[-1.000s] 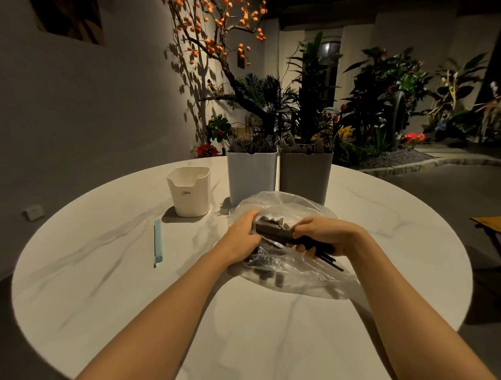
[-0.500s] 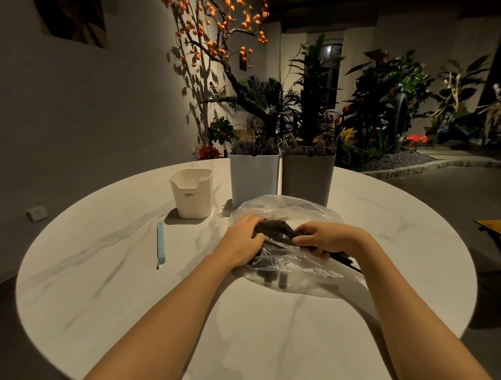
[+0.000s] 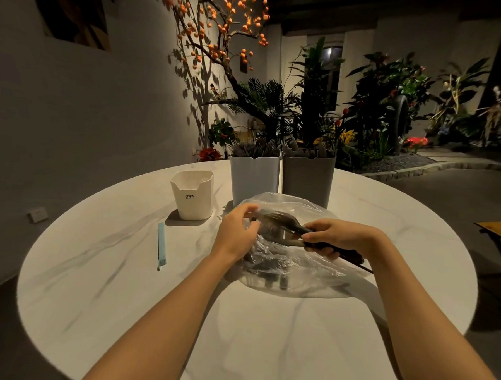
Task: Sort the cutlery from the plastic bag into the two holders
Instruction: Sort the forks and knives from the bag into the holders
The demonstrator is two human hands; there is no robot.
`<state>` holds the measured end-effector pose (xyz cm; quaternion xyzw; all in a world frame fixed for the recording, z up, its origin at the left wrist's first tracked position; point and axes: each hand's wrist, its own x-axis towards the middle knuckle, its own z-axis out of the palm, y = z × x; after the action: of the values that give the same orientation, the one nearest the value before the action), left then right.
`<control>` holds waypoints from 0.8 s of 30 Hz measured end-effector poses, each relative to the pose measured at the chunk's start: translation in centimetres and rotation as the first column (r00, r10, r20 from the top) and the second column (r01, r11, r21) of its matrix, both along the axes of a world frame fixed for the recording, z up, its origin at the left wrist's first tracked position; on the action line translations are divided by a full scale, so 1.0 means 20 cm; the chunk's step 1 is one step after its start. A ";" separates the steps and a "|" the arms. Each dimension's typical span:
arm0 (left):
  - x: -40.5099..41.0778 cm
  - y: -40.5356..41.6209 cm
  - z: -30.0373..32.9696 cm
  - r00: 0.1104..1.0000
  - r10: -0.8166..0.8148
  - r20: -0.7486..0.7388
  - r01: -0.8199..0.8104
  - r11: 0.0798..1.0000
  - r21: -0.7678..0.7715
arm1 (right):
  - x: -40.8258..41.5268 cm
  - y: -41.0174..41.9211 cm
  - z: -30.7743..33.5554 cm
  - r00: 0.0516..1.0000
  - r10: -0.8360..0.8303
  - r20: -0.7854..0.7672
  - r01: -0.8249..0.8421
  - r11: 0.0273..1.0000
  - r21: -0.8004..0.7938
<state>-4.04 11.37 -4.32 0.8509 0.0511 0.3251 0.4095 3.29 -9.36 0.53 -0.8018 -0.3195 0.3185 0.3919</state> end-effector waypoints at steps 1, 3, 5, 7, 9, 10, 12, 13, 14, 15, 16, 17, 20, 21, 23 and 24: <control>0.00 0.00 0.00 1.000 0.000 0.004 0.000 1.000 -0.002 | 0.00 0.00 0.00 1.000 -0.005 0.011 0.005 1.000 0.011; 0.01 0.00 0.00 1.000 -0.005 0.014 0.005 1.000 0.027 | 0.00 -0.01 0.00 0.998 -0.033 0.048 0.031 0.999 0.041; 0.02 0.01 -0.01 1.000 0.004 0.017 -0.005 0.995 0.095 | 0.01 -0.01 0.00 0.990 -0.094 0.102 0.086 0.993 0.077; 0.03 0.02 -0.03 0.999 0.037 -0.011 -0.035 0.989 0.145 | 0.02 -0.01 -0.01 0.978 -0.153 0.144 0.140 0.985 0.101; 0.04 0.03 -0.05 0.996 0.065 -0.066 -0.052 0.983 0.174 | 0.04 -0.01 -0.02 0.971 -0.177 0.162 0.165 0.983 0.086; 0.05 0.03 -0.05 0.992 0.076 -0.096 -0.057 0.979 0.194 | 0.04 -0.01 -0.02 0.971 -0.182 0.154 0.173 0.982 0.074; 0.05 0.04 -0.07 0.987 0.090 -0.134 -0.058 0.973 0.222 | 0.04 0.00 -0.03 0.975 -0.200 0.102 0.192 0.978 0.080; 0.05 0.04 -0.07 0.987 0.087 -0.136 -0.055 0.973 0.226 | 0.04 0.00 -0.03 0.975 -0.209 0.071 0.202 0.974 0.100; 0.06 0.05 -0.07 0.988 0.083 -0.130 -0.052 0.972 0.227 | 0.04 0.00 -0.02 0.974 -0.220 0.045 0.213 0.969 0.123; 0.06 0.05 -0.07 0.989 0.082 -0.125 -0.051 0.972 0.231 | 0.04 0.00 -0.02 0.972 -0.232 0.031 0.225 0.964 0.142; 0.06 0.05 -0.07 0.989 0.085 -0.122 -0.054 0.970 0.239 | 0.04 0.00 -0.02 0.970 -0.240 0.028 0.234 0.961 0.150; 0.06 0.05 -0.07 0.988 0.094 -0.122 -0.061 0.967 0.246 | 0.04 -0.01 -0.02 0.970 -0.242 0.034 0.235 0.961 0.148; 0.06 0.06 -0.06 0.988 0.115 -0.105 -0.095 0.978 0.185 | 0.03 -0.01 -0.02 0.975 -0.215 0.051 0.207 0.969 0.132; 0.05 0.06 -0.06 0.990 0.110 -0.089 -0.098 0.987 0.123 | 0.03 -0.01 -0.02 0.976 -0.210 0.050 0.202 0.970 0.135; 0.04 0.04 -0.03 0.997 0.065 -0.043 -0.067 0.997 -0.043 | 0.02 -0.01 -0.02 0.978 -0.200 0.052 0.191 0.970 0.150; 0.03 0.02 -0.01 0.999 0.030 -0.014 -0.031 0.990 -0.140 | 0.02 -0.01 -0.01 0.981 -0.187 0.057 0.176 0.972 0.157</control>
<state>-3.38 11.80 -4.60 0.8210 0.0894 0.3217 0.4630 3.69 -9.60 0.27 -0.8065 -0.2820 0.2271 0.4675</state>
